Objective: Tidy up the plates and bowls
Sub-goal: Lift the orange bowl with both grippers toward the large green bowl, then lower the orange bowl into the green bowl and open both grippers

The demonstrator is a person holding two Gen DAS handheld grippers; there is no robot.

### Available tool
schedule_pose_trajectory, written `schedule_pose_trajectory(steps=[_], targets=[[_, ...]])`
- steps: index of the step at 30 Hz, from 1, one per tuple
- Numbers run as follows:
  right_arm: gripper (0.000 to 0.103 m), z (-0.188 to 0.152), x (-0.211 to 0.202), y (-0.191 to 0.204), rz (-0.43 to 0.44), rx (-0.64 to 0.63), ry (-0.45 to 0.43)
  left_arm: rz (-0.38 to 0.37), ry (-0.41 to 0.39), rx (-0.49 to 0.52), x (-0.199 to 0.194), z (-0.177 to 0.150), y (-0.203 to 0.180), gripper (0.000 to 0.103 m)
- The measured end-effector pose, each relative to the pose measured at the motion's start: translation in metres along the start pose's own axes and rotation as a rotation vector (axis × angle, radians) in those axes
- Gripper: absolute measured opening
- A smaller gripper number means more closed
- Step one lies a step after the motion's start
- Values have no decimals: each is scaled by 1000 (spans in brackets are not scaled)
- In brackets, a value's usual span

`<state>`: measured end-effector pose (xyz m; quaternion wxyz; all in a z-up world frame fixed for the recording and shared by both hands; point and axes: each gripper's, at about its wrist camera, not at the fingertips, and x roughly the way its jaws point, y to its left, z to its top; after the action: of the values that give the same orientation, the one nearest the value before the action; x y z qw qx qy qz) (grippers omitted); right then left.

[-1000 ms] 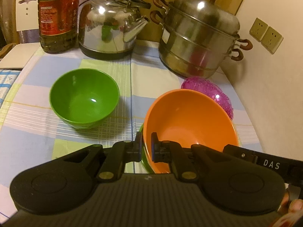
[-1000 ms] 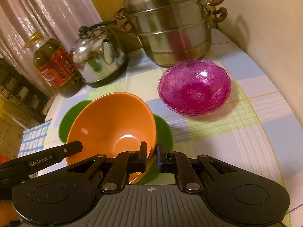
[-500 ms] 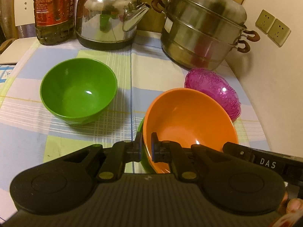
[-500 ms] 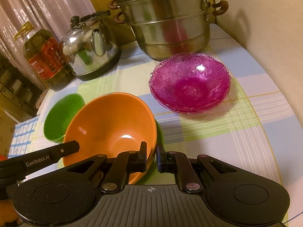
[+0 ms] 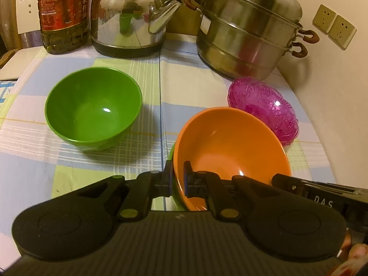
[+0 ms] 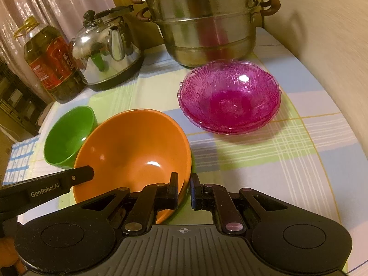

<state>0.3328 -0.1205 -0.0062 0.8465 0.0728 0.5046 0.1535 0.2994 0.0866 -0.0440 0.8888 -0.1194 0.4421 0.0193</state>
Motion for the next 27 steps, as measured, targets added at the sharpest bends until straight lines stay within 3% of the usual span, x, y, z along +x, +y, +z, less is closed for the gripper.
schedule_pose_trajectory(steps=[11, 15, 19, 27], targets=[[10, -1, 2, 0, 0, 4, -2, 0, -1, -11, 4, -2, 2, 8], [14, -1, 2, -7, 38, 45, -6, -6, -14, -25, 0, -2, 3, 13], [20, -2, -5, -14, 70, 86, -27, -23, -39, -50, -10, -2, 7, 15], [22, -13, -32, -19, 105, 151, -45, -47, -89, -111, -42, -12, 15, 20]])
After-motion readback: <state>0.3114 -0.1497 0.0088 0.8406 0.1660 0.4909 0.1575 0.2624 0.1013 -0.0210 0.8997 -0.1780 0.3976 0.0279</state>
